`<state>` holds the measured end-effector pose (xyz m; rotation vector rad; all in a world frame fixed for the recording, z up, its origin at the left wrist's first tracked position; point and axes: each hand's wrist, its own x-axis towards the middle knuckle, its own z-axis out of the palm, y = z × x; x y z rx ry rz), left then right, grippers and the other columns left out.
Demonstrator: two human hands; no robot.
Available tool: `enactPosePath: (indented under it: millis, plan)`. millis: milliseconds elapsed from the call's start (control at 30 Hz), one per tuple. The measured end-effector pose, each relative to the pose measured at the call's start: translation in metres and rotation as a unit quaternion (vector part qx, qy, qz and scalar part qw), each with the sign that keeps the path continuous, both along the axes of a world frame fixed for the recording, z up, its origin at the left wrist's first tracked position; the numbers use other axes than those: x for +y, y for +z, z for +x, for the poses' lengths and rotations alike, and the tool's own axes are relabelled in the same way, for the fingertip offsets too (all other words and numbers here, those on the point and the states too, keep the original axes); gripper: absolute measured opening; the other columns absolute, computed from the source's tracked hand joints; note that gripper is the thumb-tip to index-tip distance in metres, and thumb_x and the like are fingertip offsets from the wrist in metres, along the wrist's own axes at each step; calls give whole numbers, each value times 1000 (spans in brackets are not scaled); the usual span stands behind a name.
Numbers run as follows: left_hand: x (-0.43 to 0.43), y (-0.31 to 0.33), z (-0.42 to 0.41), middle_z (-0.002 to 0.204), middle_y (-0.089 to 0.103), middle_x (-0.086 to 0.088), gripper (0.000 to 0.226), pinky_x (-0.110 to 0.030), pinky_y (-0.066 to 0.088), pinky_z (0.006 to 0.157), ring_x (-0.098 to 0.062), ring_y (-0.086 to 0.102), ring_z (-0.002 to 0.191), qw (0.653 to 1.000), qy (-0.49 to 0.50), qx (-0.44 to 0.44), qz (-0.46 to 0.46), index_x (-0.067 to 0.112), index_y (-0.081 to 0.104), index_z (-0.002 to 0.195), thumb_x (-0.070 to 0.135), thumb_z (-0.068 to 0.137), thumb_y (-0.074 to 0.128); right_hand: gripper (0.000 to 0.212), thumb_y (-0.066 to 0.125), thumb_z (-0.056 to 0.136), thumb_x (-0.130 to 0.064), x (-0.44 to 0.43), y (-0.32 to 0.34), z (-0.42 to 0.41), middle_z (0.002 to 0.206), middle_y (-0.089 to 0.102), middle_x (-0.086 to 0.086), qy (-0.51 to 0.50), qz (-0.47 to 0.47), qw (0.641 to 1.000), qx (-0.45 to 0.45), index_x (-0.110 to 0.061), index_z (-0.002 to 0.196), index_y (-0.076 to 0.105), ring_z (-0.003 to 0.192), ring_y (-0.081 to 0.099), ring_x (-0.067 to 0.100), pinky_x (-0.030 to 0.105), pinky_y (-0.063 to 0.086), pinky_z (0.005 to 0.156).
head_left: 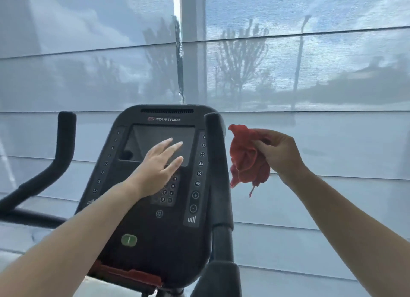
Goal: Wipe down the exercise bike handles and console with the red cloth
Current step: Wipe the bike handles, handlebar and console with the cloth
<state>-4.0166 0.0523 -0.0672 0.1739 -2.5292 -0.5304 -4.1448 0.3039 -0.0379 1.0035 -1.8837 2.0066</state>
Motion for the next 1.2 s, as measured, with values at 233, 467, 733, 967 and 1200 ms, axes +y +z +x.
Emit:
enactPosePath:
  millis: [233,467,733,967,1200]
  plan:
    - [43,40,-11,148,36,11,50,-33,22,116,1,26,137,993,-25,114,35,32,40,139,49,92,36,23,60,87,-7,-36,14,-26,88,74,0,155,15,988,-4,-25,94,74,83,68,16,35,54,82]
    - [63,62,-24,145,37,16,41,-29,23,115,6,28,134,992,-21,127,20,43,39,137,40,96,41,24,59,88,-9,-38,-7,-39,91,73,1,293,28,956,-13,-27,96,73,87,68,14,26,52,78]
    - [73,54,-30,138,45,17,42,-17,25,109,9,36,127,990,-9,134,29,41,40,136,40,94,39,25,64,85,-8,-32,-2,-49,92,74,-2,275,7,961,18,-19,107,70,88,68,11,25,51,79]
    - [76,46,-33,124,38,36,42,4,21,95,30,30,112,988,-2,147,48,46,35,137,32,99,42,33,63,86,-6,-29,-23,-41,100,73,3,302,52,951,37,-21,115,66,97,67,16,30,52,88]
    - [76,42,-35,135,35,26,44,-10,22,102,24,28,120,987,-17,149,64,50,31,138,35,98,41,26,64,85,-7,-13,-39,-39,92,74,-1,279,82,956,26,-18,108,70,88,69,13,26,54,79]
